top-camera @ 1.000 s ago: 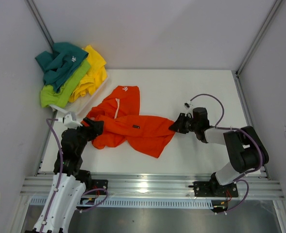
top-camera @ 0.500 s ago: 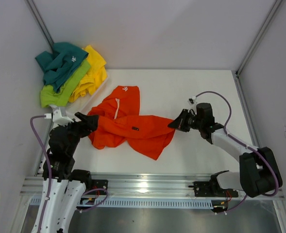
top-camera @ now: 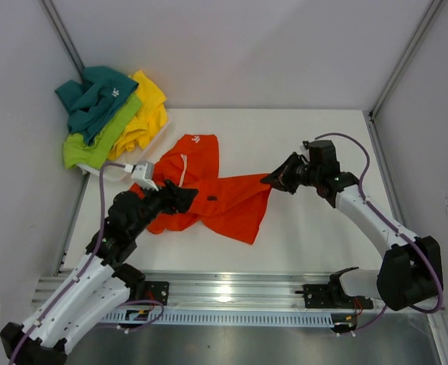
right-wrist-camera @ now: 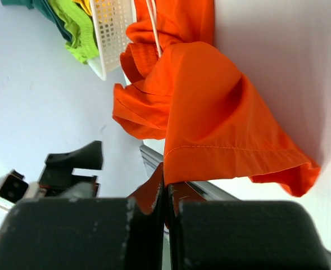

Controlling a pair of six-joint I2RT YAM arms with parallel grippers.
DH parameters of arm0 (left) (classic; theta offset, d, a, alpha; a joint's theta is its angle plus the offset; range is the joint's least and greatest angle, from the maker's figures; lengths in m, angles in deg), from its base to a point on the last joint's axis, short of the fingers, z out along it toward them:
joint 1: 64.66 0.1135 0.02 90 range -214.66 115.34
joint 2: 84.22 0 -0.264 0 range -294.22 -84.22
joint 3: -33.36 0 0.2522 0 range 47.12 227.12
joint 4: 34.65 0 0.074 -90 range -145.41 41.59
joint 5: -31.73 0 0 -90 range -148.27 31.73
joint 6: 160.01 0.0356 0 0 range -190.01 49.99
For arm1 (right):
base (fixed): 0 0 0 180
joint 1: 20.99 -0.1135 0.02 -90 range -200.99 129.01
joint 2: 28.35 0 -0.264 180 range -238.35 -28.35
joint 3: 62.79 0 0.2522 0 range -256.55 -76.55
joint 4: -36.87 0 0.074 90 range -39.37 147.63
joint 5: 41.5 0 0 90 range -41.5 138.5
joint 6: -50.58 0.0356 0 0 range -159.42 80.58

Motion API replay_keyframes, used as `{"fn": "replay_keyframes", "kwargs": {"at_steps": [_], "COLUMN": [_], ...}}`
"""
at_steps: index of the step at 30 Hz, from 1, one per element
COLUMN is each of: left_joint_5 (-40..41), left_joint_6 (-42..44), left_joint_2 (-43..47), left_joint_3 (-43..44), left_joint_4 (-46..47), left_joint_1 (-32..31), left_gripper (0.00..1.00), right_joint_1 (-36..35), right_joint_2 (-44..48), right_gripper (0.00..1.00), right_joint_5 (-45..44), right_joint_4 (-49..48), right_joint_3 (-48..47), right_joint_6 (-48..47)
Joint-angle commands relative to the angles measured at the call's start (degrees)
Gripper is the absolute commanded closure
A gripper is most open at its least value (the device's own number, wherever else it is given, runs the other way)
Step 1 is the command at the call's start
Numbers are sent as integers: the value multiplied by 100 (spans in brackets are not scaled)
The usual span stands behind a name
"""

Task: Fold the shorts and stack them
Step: Flatten the shorts out

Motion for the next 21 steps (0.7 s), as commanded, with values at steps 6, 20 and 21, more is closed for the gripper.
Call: {"fn": "replay_keyframes", "kwargs": {"at_steps": [6,20,21], "left_joint_5": [38,-630,-691], "left_joint_6": [1365,3115,3324], "left_joint_2": [-1058,-2377,-2448], "left_joint_3": [-262,397,554], "left_joint_4": [2374,2957,2896], "left_joint_1": [-1061,-2178,-2257], "left_gripper": [16,18,18], "right_joint_1": [-84,-251,-260], "right_joint_2": [-240,-337,-337], "right_gripper": [100,100,100], "right_joint_5": [-263,-272,-281], "right_joint_4": [1353,1635,1609], "right_joint_3": [-1110,-1277,-1251], "right_joint_6": [287,454,463]}}
